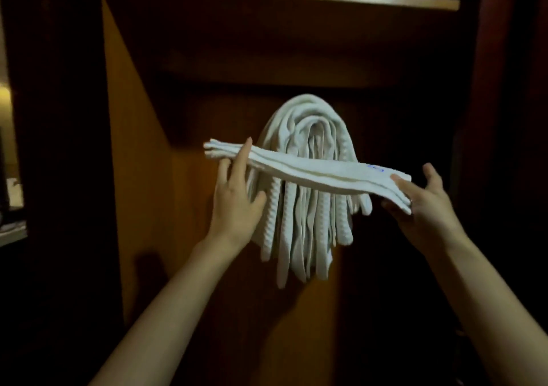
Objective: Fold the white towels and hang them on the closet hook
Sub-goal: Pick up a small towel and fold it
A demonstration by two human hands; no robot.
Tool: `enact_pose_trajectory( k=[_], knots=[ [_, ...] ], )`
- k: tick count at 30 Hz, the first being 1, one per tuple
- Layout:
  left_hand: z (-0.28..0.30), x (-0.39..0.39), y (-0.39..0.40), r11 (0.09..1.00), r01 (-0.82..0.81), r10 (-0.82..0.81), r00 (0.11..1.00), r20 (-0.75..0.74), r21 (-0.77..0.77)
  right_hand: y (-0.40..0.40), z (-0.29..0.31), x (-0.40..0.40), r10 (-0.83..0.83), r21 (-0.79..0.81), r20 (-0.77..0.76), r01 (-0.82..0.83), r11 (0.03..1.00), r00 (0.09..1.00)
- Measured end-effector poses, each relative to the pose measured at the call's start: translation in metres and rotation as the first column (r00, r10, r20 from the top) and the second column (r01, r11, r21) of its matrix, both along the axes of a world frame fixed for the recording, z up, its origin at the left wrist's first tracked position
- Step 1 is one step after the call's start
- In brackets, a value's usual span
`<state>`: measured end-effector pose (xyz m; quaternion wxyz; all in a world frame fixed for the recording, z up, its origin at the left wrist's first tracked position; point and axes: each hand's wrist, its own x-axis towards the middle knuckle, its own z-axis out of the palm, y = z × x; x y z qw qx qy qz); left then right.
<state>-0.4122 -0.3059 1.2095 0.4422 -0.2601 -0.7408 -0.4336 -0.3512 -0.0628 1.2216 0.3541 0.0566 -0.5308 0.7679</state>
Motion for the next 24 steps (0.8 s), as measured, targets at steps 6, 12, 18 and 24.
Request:
enact_pose_trajectory(
  k=[6,12,18,24],
  knots=[
    [0.1,-0.056,0.03,0.982,-0.178,0.189,0.938,-0.29,0.067,0.038,0.094,-0.055,-0.033,0.141,-0.183,0.059,0.988,0.983],
    [0.174,-0.1,0.044,0.927,-0.348,0.373,0.813,-0.448,0.14,0.065,0.161,-0.117,0.014,0.078,-0.227,0.004,0.997,0.974],
    [0.202,-0.156,0.054,0.869,-0.486,0.471,0.756,-0.454,0.093,0.078,0.19,-0.181,0.059,-0.005,-0.195,-0.062,0.998,0.979],
    [0.197,-0.198,0.064,0.895,-0.441,0.388,0.843,-0.373,-0.065,0.094,0.181,-0.23,0.101,0.012,-0.018,-0.101,0.995,0.995]
  ],
)
